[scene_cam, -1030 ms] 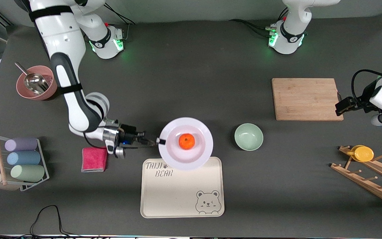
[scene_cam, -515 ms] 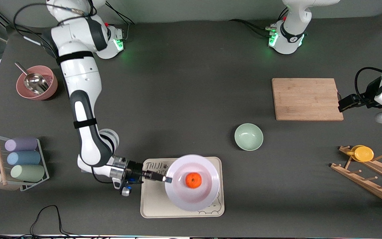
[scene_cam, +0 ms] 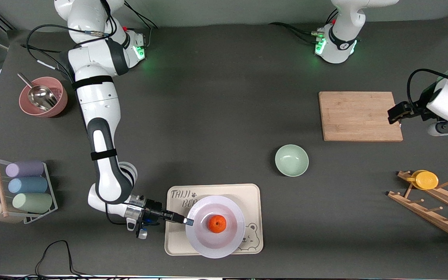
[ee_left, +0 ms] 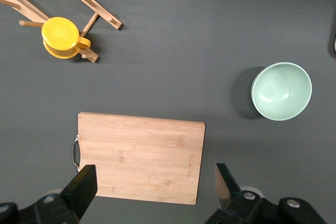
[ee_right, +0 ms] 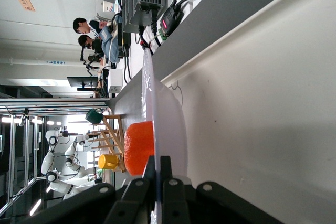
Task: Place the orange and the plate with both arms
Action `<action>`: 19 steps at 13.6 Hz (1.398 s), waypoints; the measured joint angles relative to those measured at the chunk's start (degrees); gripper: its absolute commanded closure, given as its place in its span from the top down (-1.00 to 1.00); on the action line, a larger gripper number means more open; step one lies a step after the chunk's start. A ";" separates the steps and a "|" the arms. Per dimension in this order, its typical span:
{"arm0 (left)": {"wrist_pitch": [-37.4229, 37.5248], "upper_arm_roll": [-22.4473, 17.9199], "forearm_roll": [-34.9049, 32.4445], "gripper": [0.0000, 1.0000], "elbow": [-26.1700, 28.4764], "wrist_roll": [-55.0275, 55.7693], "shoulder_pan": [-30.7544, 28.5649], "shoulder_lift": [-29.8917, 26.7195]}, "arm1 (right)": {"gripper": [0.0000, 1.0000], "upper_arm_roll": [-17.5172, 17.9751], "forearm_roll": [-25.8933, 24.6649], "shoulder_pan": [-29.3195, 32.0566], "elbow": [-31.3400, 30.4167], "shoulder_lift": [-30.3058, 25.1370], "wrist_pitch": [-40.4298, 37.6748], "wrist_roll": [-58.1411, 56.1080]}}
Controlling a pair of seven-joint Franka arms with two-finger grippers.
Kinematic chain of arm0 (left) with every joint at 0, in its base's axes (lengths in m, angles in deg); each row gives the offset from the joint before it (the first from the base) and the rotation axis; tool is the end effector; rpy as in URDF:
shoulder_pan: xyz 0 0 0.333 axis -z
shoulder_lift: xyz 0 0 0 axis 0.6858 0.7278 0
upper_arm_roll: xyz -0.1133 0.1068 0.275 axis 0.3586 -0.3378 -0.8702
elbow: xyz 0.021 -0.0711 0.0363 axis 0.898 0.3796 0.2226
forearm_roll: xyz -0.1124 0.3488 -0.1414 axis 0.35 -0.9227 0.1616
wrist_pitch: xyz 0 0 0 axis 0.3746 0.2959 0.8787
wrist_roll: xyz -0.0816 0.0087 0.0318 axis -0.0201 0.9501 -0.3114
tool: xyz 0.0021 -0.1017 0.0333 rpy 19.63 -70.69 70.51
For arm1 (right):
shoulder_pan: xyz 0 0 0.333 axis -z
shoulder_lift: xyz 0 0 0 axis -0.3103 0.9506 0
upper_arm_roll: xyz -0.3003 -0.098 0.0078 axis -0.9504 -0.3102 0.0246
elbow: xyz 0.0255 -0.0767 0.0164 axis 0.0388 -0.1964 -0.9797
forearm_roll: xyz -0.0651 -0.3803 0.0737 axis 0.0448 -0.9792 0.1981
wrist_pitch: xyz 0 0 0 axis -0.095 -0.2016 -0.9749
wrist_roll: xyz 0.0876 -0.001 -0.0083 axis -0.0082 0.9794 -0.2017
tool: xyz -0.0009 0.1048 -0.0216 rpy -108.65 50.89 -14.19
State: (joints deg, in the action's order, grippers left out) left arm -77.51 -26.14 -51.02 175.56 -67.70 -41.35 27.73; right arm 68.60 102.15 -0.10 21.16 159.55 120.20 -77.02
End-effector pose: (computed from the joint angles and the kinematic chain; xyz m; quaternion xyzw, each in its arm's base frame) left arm 0.5479 -0.0239 0.5482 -0.9992 -0.0329 0.0216 0.0118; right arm 0.7706 0.2171 0.1371 -0.8253 0.0922 -0.0960 0.5487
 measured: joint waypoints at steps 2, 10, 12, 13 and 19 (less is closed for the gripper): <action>1.00 0.61 0.01 1.00 0.20 0.01 0.25 0.00 | -0.44 0.01 -0.20 -0.17 0.15 0.50 0.03 0.01; 3.69 1.02 0.01 1.00 0.19 0.07 1.09 0.00 | 1.00 -0.07 -15.44 -0.44 2.17 0.99 1.82 -0.97; 4.42 1.08 -0.03 1.00 0.19 0.12 0.92 -0.04 | 1.00 -0.09 -23.47 -0.11 3.52 -0.70 1.80 -0.73; 5.11 1.60 -0.07 1.00 0.17 0.49 0.69 -0.12 | 1.00 -0.12 -27.19 0.04 3.81 -2.27 1.10 0.16; 8.45 4.95 -0.22 1.00 -0.77 2.57 -1.06 -0.90 | 1.00 -1.07 -51.65 3.57 4.32 -15.61 -13.95 5.64</action>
State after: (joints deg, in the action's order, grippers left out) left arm -69.06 -21.19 -51.24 174.79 -65.12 -42.41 26.83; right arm 67.53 50.50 3.47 25.48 143.94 106.26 -71.39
